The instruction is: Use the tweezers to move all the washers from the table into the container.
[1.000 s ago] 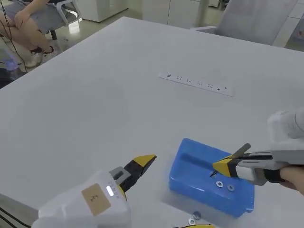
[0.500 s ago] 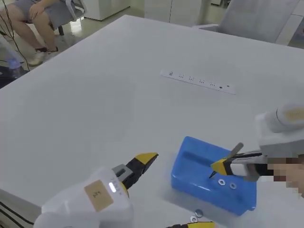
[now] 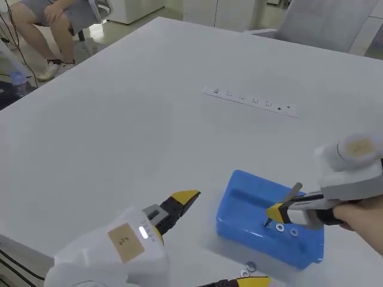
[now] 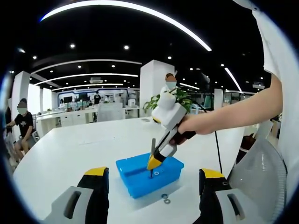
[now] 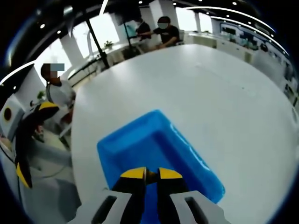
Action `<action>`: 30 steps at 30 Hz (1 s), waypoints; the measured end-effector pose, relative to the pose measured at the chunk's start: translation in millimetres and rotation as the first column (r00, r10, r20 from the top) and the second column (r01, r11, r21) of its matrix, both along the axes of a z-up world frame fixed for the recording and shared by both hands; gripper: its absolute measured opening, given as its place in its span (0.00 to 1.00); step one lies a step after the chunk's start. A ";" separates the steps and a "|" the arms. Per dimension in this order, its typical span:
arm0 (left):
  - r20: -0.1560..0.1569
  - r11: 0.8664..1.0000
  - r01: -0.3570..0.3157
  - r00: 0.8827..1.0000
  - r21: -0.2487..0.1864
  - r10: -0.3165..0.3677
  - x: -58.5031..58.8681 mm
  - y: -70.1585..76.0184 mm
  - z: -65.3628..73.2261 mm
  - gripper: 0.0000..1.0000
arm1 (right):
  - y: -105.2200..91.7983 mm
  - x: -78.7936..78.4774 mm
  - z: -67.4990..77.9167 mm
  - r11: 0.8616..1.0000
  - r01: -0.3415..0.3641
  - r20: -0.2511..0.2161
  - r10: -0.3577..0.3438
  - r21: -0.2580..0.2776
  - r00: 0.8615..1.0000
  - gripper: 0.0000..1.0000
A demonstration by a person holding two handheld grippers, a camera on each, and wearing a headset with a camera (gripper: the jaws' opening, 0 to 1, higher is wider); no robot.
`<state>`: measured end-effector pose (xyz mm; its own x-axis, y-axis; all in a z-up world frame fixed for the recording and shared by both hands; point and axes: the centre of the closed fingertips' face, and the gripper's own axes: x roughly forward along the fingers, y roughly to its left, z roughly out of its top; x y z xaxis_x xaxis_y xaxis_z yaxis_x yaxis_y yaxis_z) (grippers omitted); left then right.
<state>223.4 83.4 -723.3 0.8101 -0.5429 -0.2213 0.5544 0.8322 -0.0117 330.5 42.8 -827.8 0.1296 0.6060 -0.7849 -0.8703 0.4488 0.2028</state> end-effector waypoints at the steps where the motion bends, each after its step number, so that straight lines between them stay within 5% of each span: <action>1: -0.001 1.000 0.000 1.000 -0.002 0.000 0.0 0.0 0.1 0.80 | -0.4 0.9 -0.4 1.000 -0.001 0.001 0.001 -0.002 1.000 0.05; 17: -0.003 1.000 0.001 1.000 0.001 -0.001 0.0 0.1 -0.7 0.80 | -2.0 -1.2 0.0 1.000 -0.024 0.035 0.024 -0.018 0.999 0.06; 30: -0.003 1.000 0.004 1.000 0.000 -0.004 -0.3 -0.5 -0.7 0.80 | -4.2 -3.9 21.6 1.000 -0.028 0.088 0.027 0.012 0.996 0.06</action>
<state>223.1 82.9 -723.9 0.8071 -0.5463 -0.2240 0.5579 0.8298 -0.0136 326.5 38.6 -806.3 0.1809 0.6205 -0.7631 -0.8972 0.4220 0.1305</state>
